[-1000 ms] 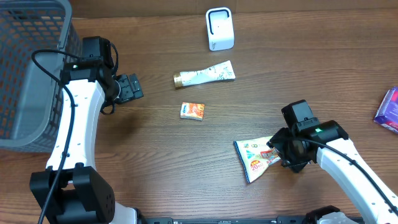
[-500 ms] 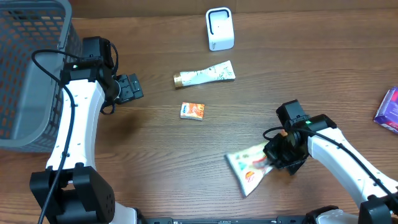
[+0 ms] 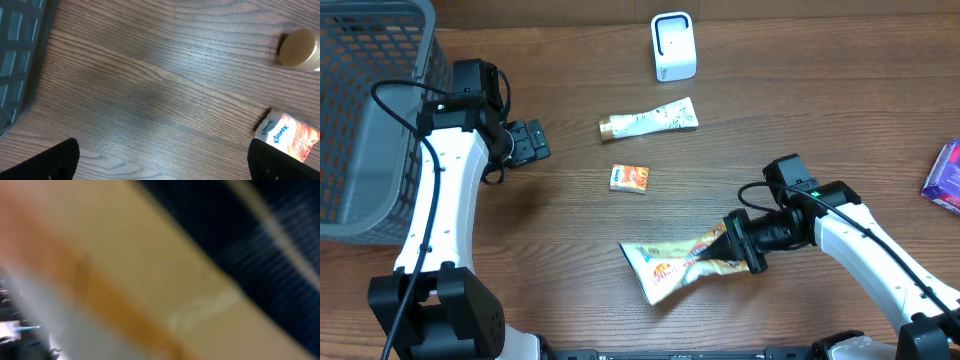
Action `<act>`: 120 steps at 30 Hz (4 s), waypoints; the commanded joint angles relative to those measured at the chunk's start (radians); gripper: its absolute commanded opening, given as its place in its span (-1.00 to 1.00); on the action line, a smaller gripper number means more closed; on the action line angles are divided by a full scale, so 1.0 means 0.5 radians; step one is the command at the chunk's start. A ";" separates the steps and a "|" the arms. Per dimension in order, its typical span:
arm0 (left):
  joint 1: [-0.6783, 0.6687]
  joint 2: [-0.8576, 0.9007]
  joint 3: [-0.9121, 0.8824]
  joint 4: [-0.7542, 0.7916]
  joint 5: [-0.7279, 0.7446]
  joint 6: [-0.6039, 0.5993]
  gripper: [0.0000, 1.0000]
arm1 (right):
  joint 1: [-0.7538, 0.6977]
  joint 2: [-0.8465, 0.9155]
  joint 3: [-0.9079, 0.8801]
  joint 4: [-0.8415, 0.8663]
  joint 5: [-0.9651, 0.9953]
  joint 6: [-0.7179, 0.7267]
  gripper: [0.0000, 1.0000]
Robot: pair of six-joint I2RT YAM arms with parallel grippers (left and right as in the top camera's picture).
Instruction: Scan the item barcode
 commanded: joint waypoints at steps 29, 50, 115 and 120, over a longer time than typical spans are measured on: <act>-0.001 -0.050 0.039 -0.102 0.005 -0.021 1.00 | -0.782 0.558 0.061 -0.124 0.430 1.474 -0.92; -0.001 -0.050 0.038 -0.121 0.008 -0.021 1.00 | -0.667 0.484 0.072 -0.172 0.153 -0.507 -0.31; -0.001 -0.050 0.038 -0.247 0.031 -0.012 1.00 | -0.442 0.128 -0.137 0.421 1.648 -1.282 -0.46; -0.001 -0.050 0.038 -0.246 0.031 -0.012 1.00 | -0.442 0.071 0.039 0.181 1.678 -1.298 -0.81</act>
